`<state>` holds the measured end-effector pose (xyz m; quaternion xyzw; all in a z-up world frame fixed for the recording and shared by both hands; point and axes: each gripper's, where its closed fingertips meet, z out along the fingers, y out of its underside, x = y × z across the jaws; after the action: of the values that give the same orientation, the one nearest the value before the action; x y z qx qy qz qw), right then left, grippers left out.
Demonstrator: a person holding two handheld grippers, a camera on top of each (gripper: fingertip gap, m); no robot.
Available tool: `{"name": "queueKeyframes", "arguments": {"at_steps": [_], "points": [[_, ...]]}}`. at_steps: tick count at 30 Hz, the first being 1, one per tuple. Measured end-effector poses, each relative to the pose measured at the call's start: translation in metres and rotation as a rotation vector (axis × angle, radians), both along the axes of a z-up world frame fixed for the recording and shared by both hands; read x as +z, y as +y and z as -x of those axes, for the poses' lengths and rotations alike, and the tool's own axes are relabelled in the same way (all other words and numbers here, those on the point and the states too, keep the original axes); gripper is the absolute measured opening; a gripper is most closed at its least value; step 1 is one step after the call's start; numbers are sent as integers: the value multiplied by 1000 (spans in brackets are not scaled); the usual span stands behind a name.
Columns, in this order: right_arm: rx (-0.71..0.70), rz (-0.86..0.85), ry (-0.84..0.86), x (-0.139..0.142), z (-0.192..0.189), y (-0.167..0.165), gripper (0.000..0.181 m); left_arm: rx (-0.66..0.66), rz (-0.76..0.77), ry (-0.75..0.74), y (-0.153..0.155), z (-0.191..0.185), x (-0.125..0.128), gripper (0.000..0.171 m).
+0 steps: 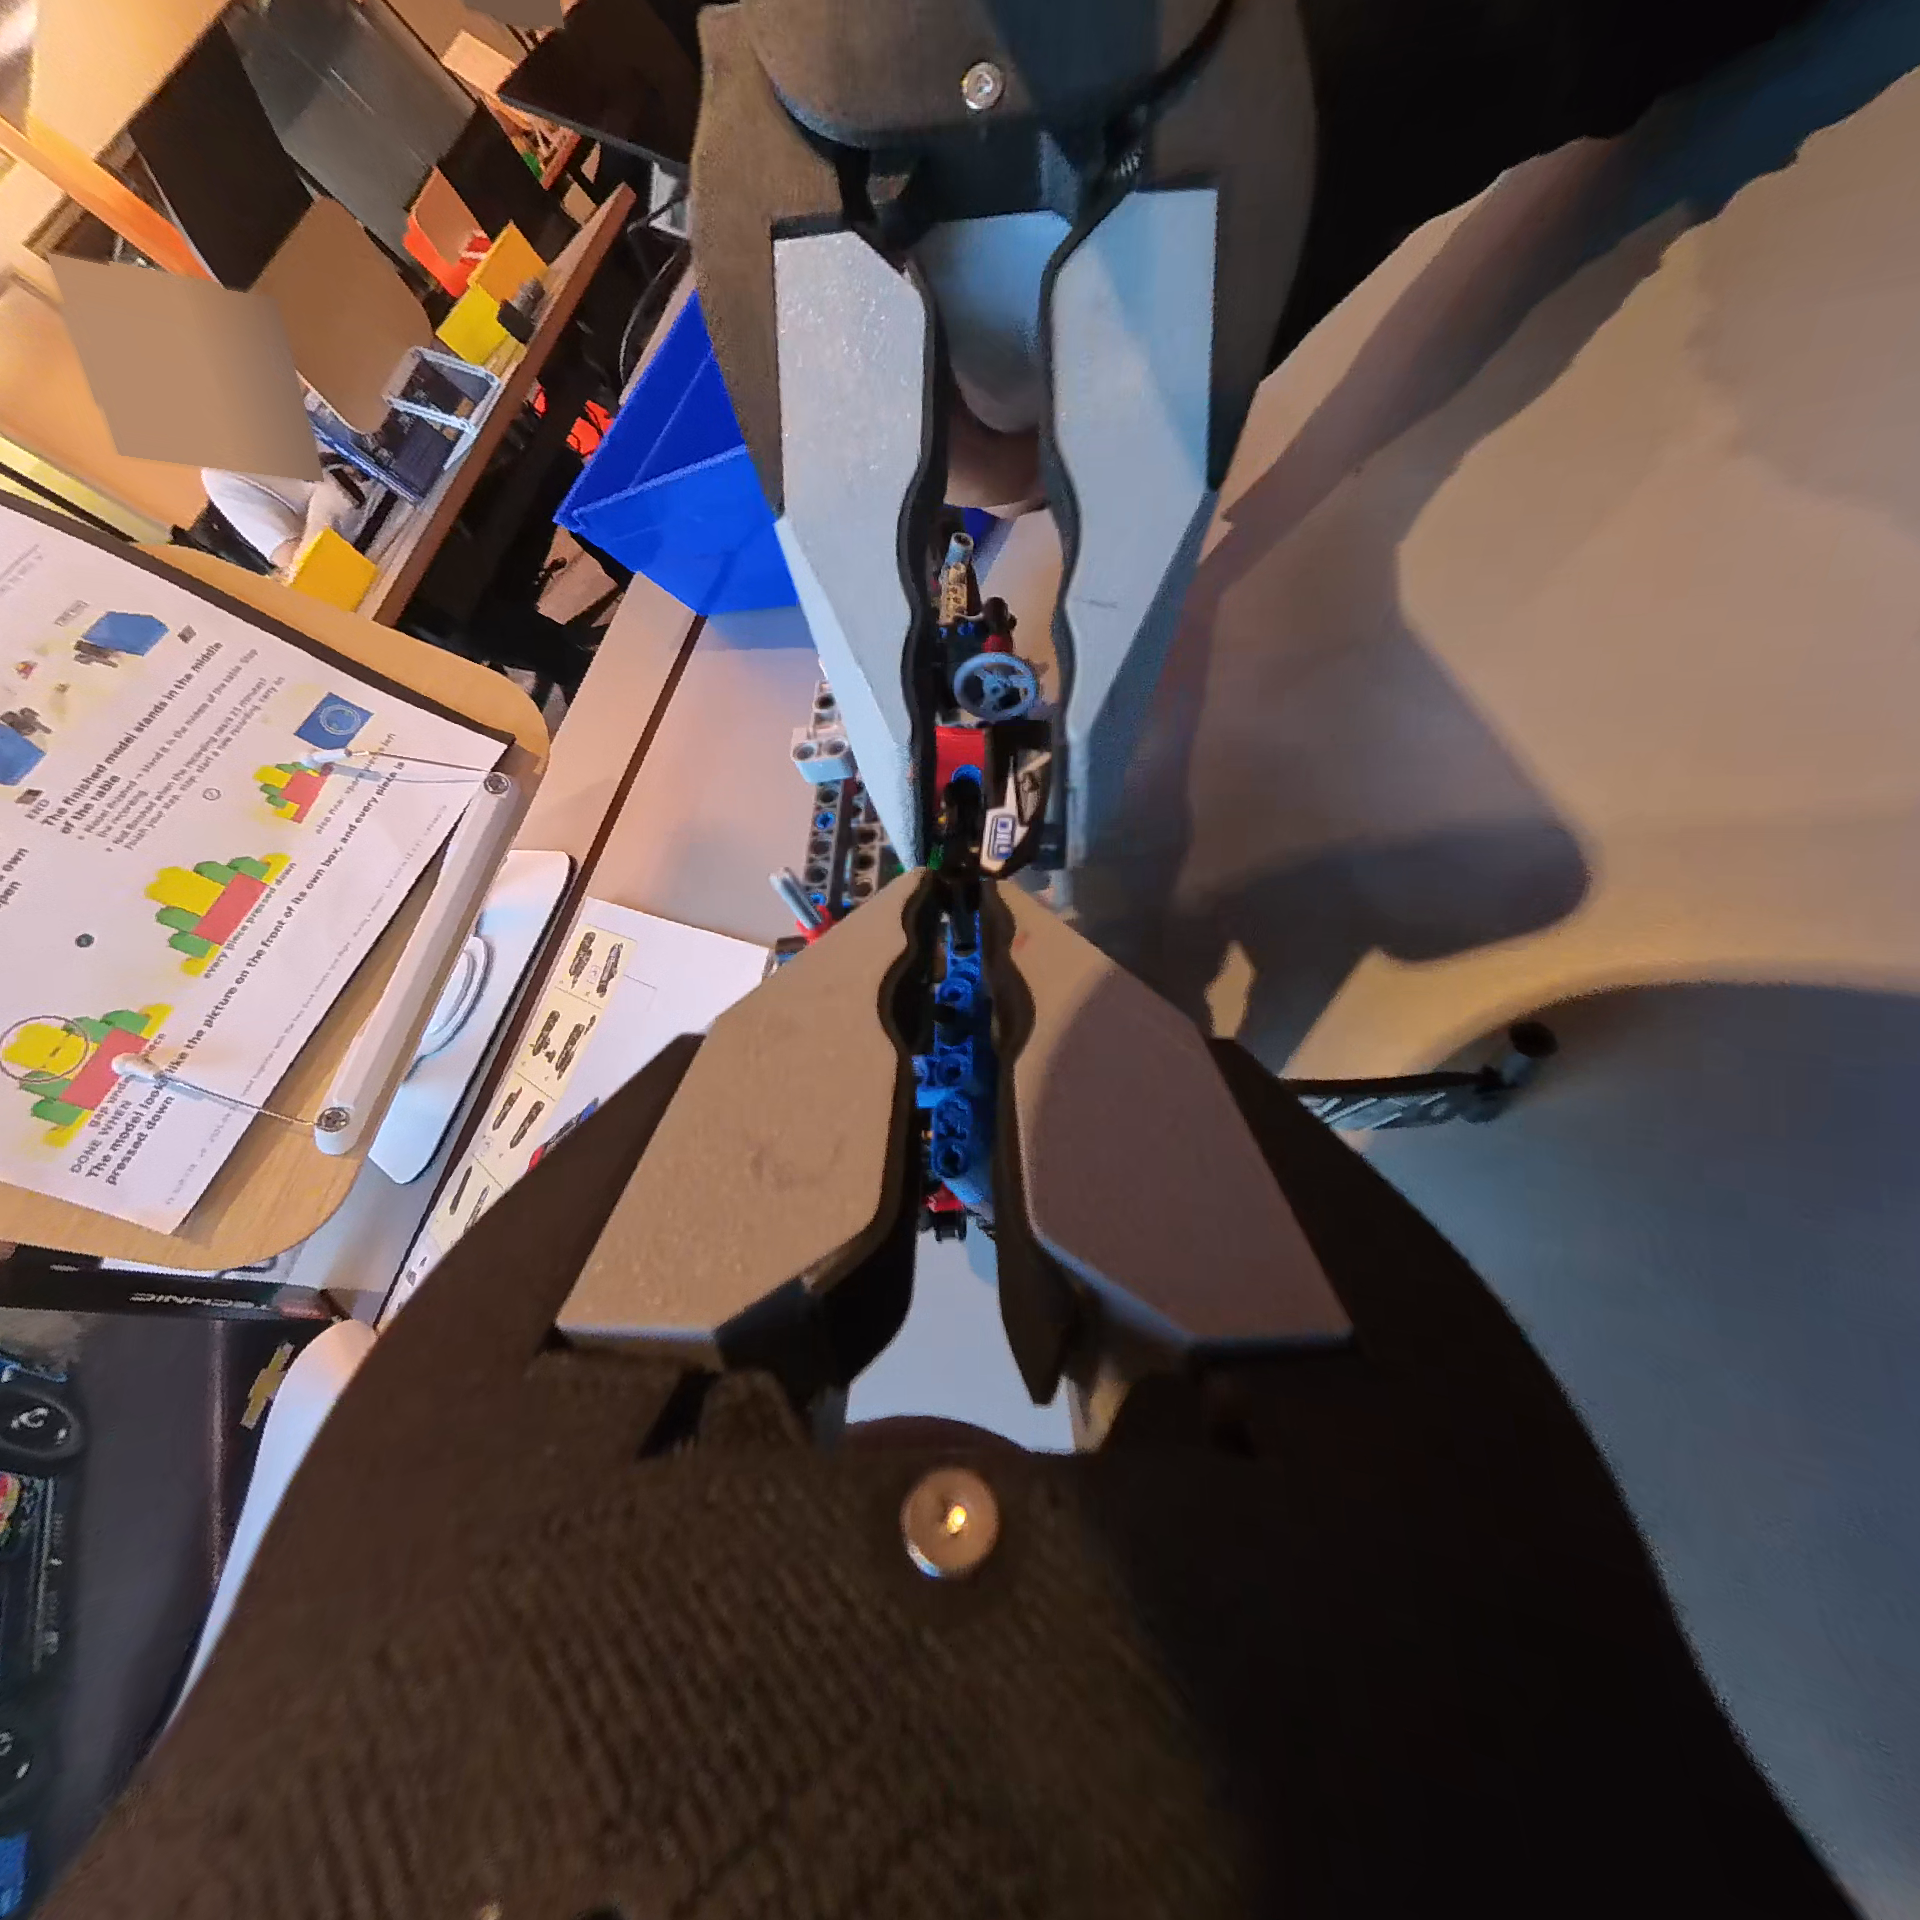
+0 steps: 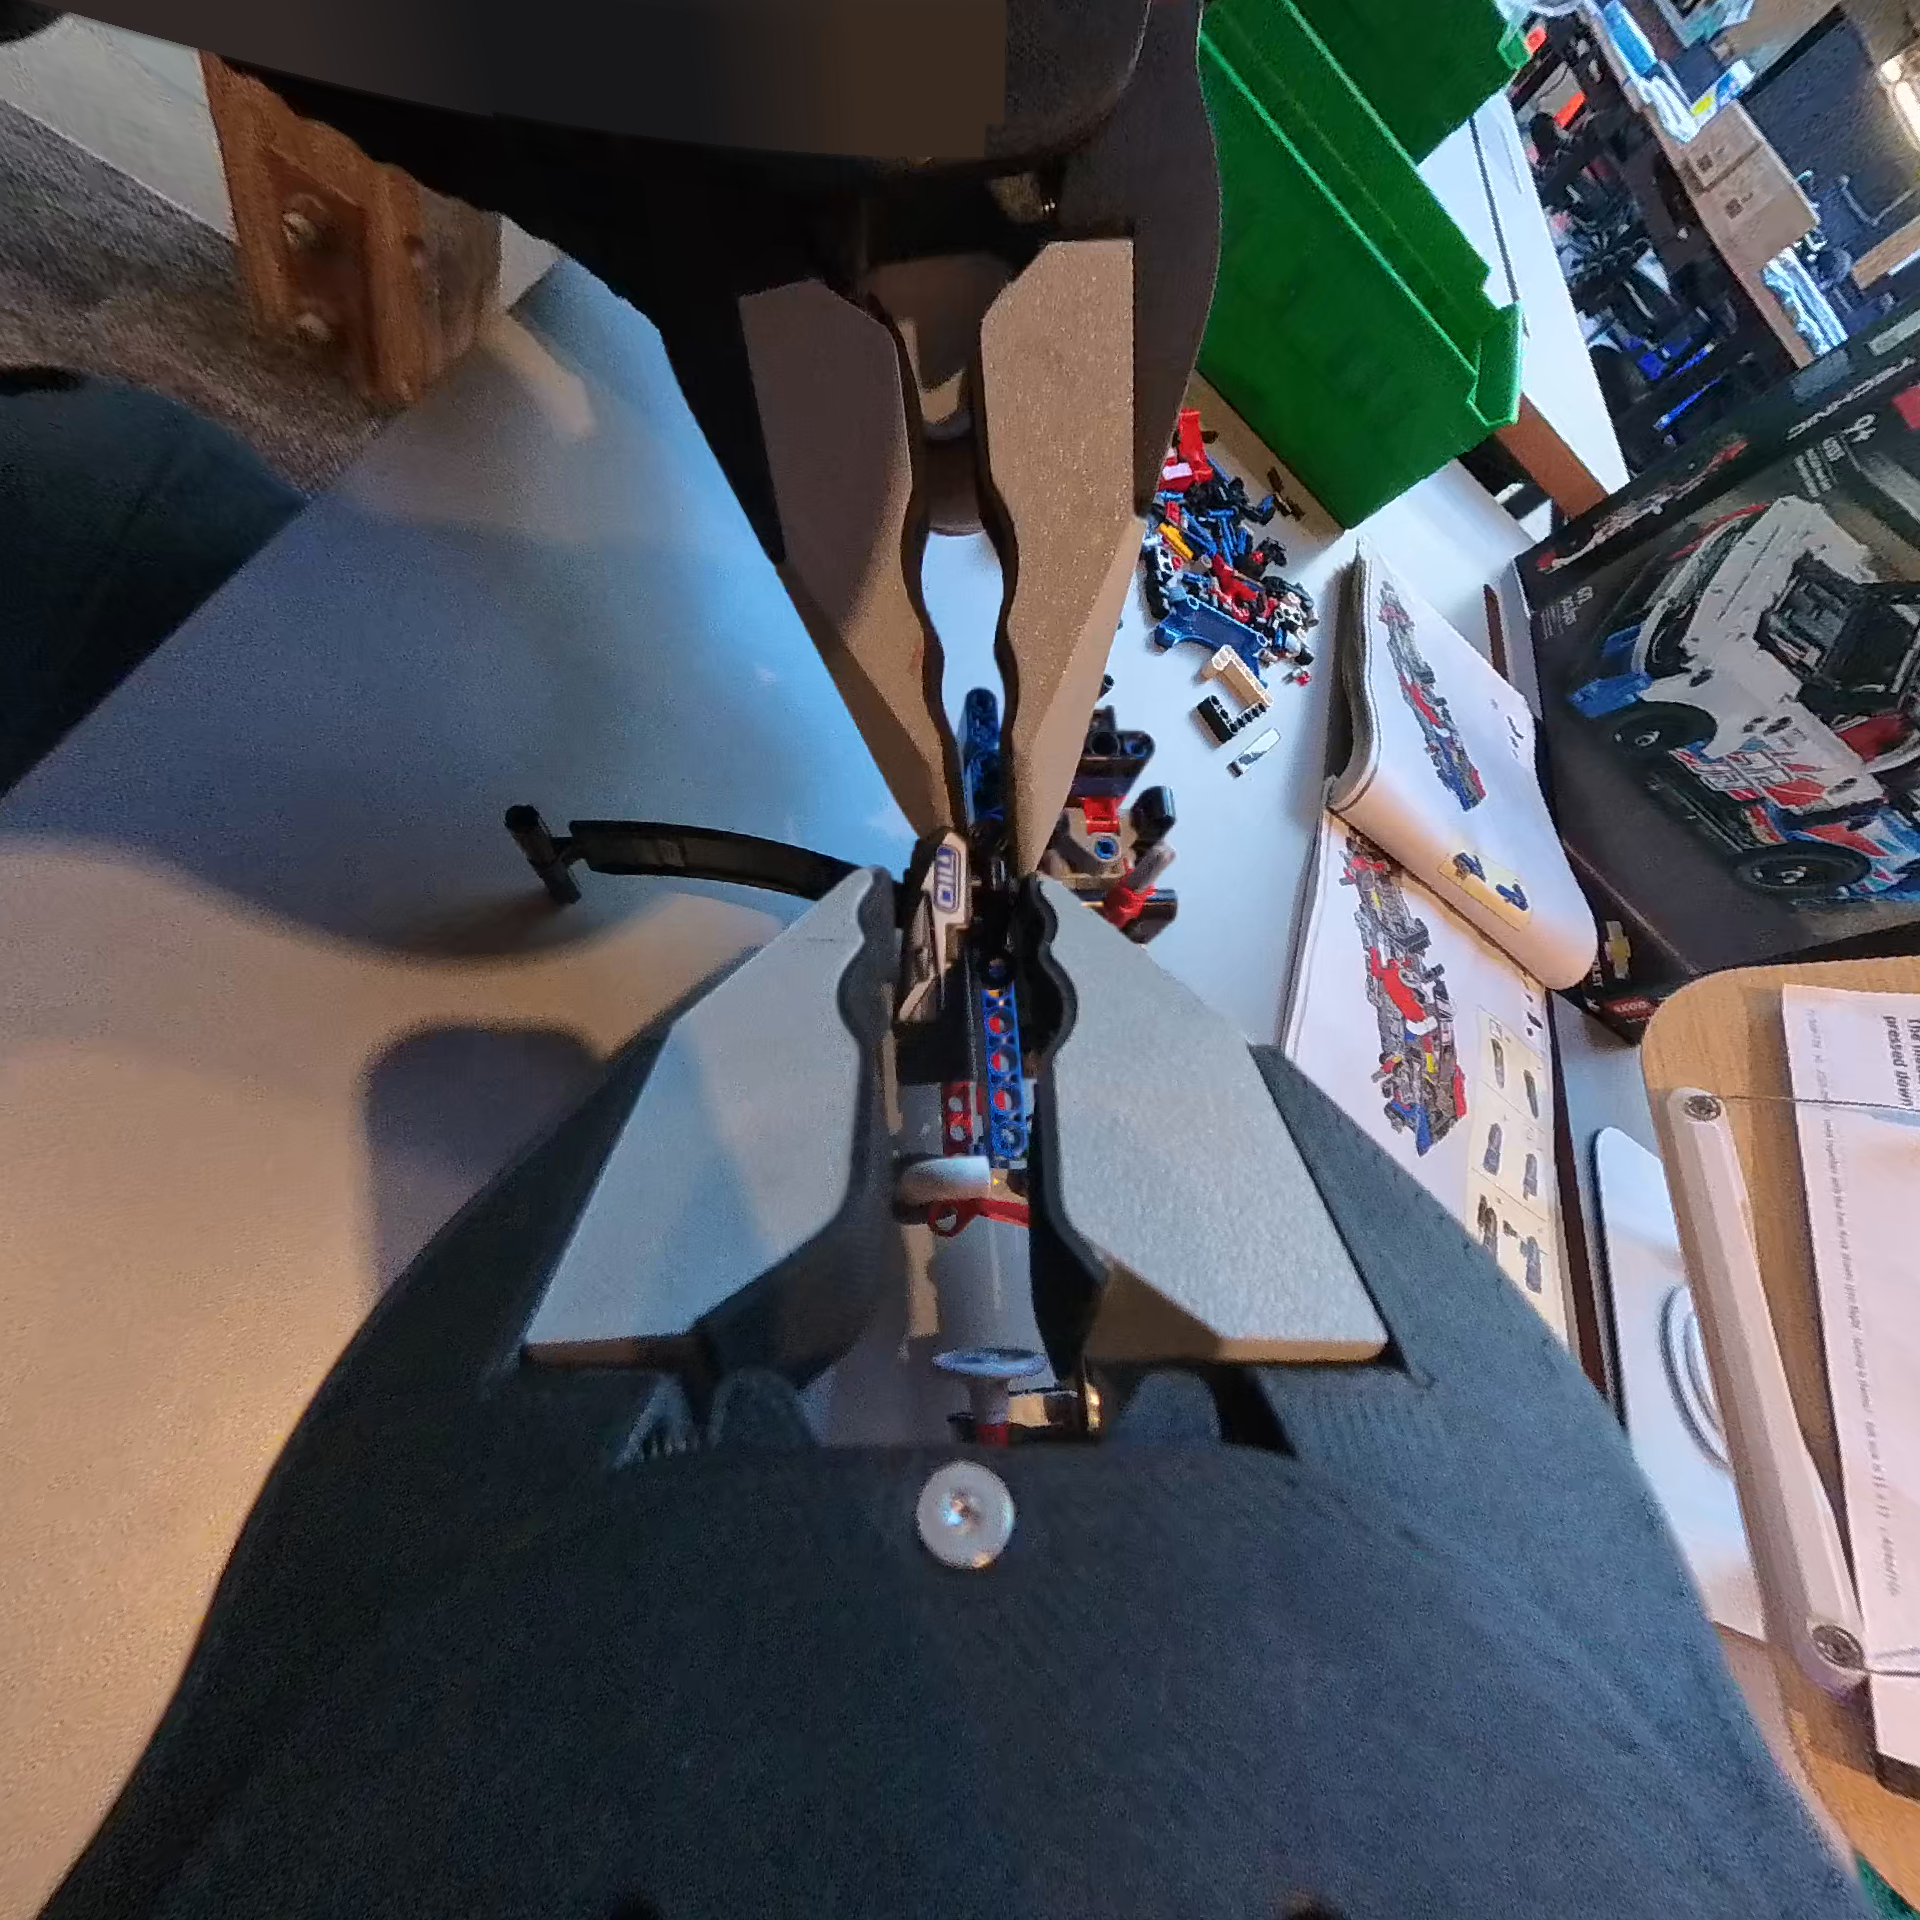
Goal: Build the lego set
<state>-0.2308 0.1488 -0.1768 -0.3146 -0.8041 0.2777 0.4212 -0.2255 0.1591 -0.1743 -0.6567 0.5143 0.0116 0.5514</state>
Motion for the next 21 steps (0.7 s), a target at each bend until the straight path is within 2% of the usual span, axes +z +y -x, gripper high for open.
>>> {"name": "queueKeyframes", "arguments": {"at_steps": [7,11,14,18,21], "points": [[-21,-56,-22,-1,3,3,15,2,-27,-22,1,2,2,4],[-35,-98,-16,-2,2,4,16,-5,12,-126,-2,2,4,5],[-70,-136,-61,-6,-1,10,16,-37,10,-218,-11,8,12,20],[-77,-108,-64,0,-3,6,16,0,16,-231,-9,30,8,20],[-89,-131,-81,-7,-4,8,16,-25,64,-294,-11,29,6,24]]}}
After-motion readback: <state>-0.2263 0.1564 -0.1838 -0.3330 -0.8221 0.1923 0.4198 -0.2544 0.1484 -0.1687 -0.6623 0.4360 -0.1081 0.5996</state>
